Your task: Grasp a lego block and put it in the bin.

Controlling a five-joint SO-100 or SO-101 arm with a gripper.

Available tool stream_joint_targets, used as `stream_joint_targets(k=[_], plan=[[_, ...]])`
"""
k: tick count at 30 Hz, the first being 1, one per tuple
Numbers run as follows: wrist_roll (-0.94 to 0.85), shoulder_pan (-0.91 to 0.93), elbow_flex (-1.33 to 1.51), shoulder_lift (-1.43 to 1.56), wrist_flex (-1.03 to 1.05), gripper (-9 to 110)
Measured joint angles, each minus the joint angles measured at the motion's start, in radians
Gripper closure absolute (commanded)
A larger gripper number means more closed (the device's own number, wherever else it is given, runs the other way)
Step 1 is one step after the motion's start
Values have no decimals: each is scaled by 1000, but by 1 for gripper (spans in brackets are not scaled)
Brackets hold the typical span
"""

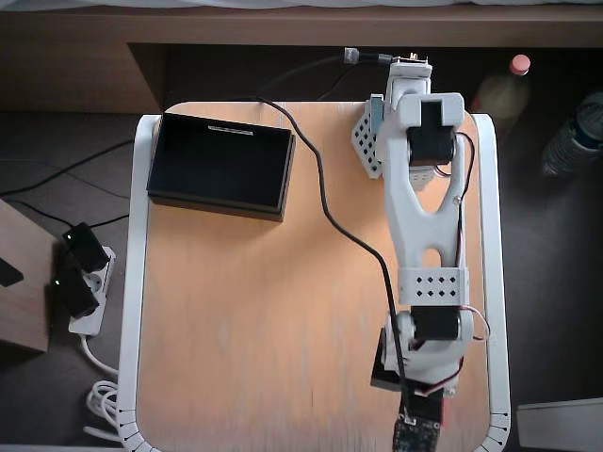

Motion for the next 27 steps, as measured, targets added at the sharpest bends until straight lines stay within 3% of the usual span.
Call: stream_joint_targets(k=[4,27], plan=[[-21,-12,-35,-48,0,83],[-52,-35,-104,-221,-69,79]])
